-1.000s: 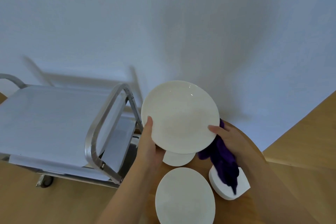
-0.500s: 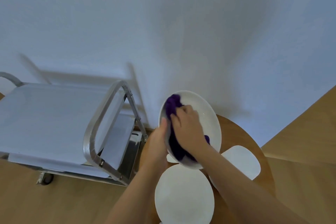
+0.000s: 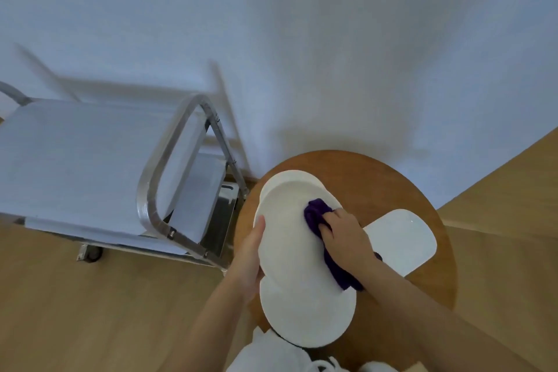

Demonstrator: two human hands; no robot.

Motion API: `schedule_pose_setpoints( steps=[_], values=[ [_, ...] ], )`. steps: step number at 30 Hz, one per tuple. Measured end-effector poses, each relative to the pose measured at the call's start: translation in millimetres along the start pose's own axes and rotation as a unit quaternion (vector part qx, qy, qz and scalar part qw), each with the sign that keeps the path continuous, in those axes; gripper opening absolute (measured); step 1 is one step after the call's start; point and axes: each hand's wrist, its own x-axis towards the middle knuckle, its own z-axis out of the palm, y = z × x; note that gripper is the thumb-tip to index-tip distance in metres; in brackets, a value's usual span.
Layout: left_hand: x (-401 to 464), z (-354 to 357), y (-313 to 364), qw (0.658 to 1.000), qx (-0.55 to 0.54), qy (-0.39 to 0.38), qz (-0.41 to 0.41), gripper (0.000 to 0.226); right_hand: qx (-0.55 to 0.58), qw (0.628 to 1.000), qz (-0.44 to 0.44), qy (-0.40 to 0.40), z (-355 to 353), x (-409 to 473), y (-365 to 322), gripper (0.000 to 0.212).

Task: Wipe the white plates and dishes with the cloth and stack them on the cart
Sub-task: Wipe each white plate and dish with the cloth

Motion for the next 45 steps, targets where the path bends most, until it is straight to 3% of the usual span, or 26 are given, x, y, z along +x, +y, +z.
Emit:
schedule_pose_setpoints(
  steps=[6,16,19,21,23,27,33,35,37,39,45],
  values=[
    [0,-10,-45,0.996,0.029,0.041,-0.070,0.058,0.109,0.989,0.074,0.074,7,-11,26,0.016],
    [9,-24,-99,0.986,0.021,0.053,-0.157,0.056,0.144,0.985,0.091,0.030,25,-31,34,0.017],
    [16,-29,-110,0.975,0.130,0.113,-0.138,0.056,0.144,0.985,0.099,0.019,30,-34,34,0.016],
    [21,-36,-118,0.939,0.260,0.201,-0.101,0.057,0.150,0.983,0.106,0.013,31,-36,35,0.015],
    [24,-46,-123,0.904,0.356,0.232,-0.053,0.056,0.153,0.982,0.111,0.003,34,-37,34,0.014],
    [35,-60,-134,0.856,0.482,0.173,-0.068,0.055,0.166,0.978,0.122,-0.005,40,-37,28,0.011],
    [49,-63,-134,0.835,0.533,0.106,-0.089,0.068,0.202,0.968,0.148,0.001,48,-34,17,0.011],
    [56,-68,-130,0.839,0.528,0.075,-0.109,0.081,0.212,0.964,0.162,-0.002,50,-32,16,0.011],
    [67,-74,-114,0.892,0.423,0.085,-0.137,0.091,0.216,0.960,0.180,-0.003,51,-26,15,0.010],
    [88,-78,-96,0.927,0.319,0.138,-0.142,0.085,0.218,0.954,0.206,-0.002,50,-15,14,0.008],
    [170,-65,-52,0.900,0.363,0.207,-0.120,0.052,0.313,0.910,0.272,0.019,46,21,2,0.011]
  ],
)
